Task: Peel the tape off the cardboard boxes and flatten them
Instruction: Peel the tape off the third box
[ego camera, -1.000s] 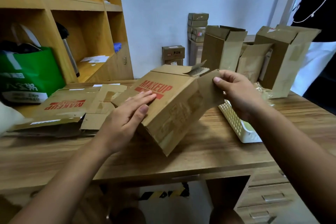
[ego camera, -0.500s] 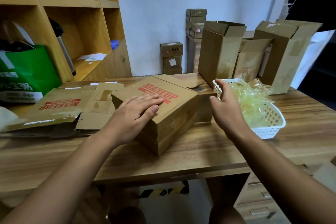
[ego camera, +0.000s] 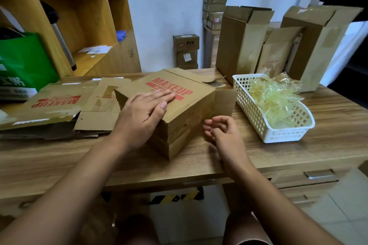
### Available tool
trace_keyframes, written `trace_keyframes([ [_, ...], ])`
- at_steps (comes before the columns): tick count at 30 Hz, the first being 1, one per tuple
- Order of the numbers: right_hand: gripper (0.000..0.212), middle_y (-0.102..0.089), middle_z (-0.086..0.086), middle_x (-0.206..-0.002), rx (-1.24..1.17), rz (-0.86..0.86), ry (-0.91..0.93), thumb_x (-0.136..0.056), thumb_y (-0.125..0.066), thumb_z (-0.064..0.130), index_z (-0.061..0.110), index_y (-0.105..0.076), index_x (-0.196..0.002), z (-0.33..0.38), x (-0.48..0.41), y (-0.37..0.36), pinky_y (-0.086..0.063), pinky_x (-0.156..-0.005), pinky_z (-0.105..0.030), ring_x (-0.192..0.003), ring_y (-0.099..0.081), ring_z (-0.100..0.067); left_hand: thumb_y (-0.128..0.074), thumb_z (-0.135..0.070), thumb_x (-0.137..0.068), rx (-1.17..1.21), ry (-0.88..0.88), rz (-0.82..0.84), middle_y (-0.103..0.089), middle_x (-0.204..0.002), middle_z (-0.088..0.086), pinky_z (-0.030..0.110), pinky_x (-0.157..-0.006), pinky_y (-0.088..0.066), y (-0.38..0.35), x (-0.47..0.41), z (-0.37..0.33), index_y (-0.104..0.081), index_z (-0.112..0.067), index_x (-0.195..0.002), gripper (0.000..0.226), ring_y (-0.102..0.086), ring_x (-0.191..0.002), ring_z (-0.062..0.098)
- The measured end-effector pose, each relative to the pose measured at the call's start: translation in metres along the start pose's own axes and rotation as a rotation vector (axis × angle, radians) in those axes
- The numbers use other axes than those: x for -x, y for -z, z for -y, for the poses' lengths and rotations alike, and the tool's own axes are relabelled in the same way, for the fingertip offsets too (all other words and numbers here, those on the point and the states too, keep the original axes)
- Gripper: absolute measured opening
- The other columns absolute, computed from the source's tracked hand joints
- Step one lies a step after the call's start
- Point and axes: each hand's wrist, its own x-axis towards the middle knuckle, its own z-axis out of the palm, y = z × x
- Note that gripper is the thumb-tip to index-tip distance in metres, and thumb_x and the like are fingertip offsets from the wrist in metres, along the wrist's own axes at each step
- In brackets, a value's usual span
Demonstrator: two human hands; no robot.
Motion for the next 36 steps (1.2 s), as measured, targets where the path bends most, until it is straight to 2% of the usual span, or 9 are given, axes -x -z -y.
trace_keyframes([
  [5,0.03,-0.077,-0.005,-0.102,-0.081,-0.019,0.016,-0.095,-0.039,-0.012,0.01,-0.056,-0.106,-0.0023,0.0034,-0.0027,-0.057,-0.087,-0.026,-0.103,-0.073,-0.016,-0.023,-0.049,-0.102,-0.005,-0.014,-0.025,-0.051,-0.143,-0.023,0.01,-0.106,-0.014,-0.0036,0.0006,0.0,-0.055,-0.038,-0.139,0.05,-0.033,-0.132,-0.011],
  [10,0.025,-0.078,0.001,-0.102,-0.174,0.0,0.009,-0.098,-0.044,-0.011,0.008,-0.057,-0.108,-0.0016,0.0089,-0.0062,-0.059,-0.085,-0.021,-0.103,-0.074,-0.014,-0.024,-0.049,-0.103,0.005,0.002,-0.039,-0.052,-0.144,-0.021,0.026,-0.107,-0.022,-0.0042,0.0002,-0.0002,-0.055,-0.039,-0.139,0.049,-0.038,-0.135,-0.002],
  [16,0.02,-0.078,-0.003,-0.102,-0.157,0.013,0.028,-0.1,-0.05,-0.007,0.01,-0.057,-0.109,-0.0011,0.0076,-0.0079,-0.058,-0.082,-0.02,-0.102,-0.074,-0.015,-0.025,-0.047,-0.102,0.007,0.004,-0.048,-0.053,-0.143,-0.021,0.032,-0.109,-0.026,-0.0069,-0.0004,-0.0022,-0.057,-0.038,-0.137,0.049,-0.041,-0.135,0.003],
  [19,0.018,-0.078,-0.002,-0.101,-0.071,0.053,0.064,-0.102,-0.05,-0.002,0.012,-0.058,-0.111,-0.0034,0.0083,-0.01,-0.057,-0.088,-0.023,-0.102,-0.073,-0.014,-0.024,-0.048,-0.102,0.004,0.0,-0.057,-0.049,-0.14,-0.027,0.024,-0.106,-0.021,-0.0077,-0.0008,-0.0009,-0.056,-0.04,-0.137,0.048,-0.039,-0.133,-0.002],
  [21,0.019,-0.078,-0.002,-0.102,-0.093,0.017,0.053,-0.101,-0.051,-0.002,0.013,-0.059,-0.11,-0.0045,0.0074,-0.0103,-0.057,-0.089,-0.024,-0.102,-0.073,-0.013,-0.024,-0.049,-0.102,0.004,-0.002,-0.059,-0.046,-0.138,-0.03,0.018,-0.104,-0.018,-0.0081,-0.0012,0.0,-0.055,-0.041,-0.137,0.048,-0.037,-0.131,-0.006],
  [24,0.021,-0.076,-0.004,-0.108,-0.184,-0.038,0.012,-0.1,-0.051,-0.005,0.013,-0.058,-0.109,-0.0047,0.0049,-0.0089,-0.058,-0.087,-0.024,-0.104,-0.073,-0.011,-0.024,-0.049,-0.102,0.007,0.002,-0.052,-0.046,-0.138,-0.03,0.024,-0.105,-0.021,-0.0083,-0.0015,0.0003,-0.055,-0.041,-0.137,0.048,-0.039,-0.133,-0.002],
  [29,0.02,-0.078,0.0,-0.106,-0.161,0.005,0.036,-0.1,-0.051,-0.005,0.011,-0.059,-0.11,-0.0055,0.0069,-0.0081,-0.058,-0.087,-0.021,-0.103,-0.073,-0.012,-0.024,-0.048,-0.102,0.018,0.015,-0.051,-0.051,-0.142,-0.023,0.029,-0.106,-0.023,-0.0083,-0.0009,-0.0009,-0.057,-0.04,-0.137,0.048,-0.041,-0.135,0.003],
  [34,0.02,-0.078,-0.003,-0.103,-0.098,0.057,0.068,-0.101,-0.051,-0.003,0.011,-0.06,-0.111,-0.0045,0.008,-0.0079,-0.057,-0.092,-0.03,-0.103,-0.073,-0.017,-0.024,-0.048,-0.102,0.023,0.026,-0.042,-0.053,-0.143,-0.02,0.036,-0.11,-0.025,-0.0075,-0.001,-0.0026,-0.057,-0.039,-0.137,0.049,-0.042,-0.135,0.006],
  [36,0.019,-0.078,-0.004,-0.101,-0.096,0.039,0.069,-0.101,-0.051,-0.002,0.012,-0.06,-0.11,-0.005,0.008,-0.0088,-0.058,-0.09,-0.03,-0.102,-0.074,-0.019,-0.023,-0.048,-0.102,0.019,0.026,-0.044,-0.052,-0.143,-0.021,0.034,-0.109,-0.024,-0.0079,-0.0007,-0.0019,-0.056,-0.04,-0.137,0.049,-0.041,-0.135,0.006],
])
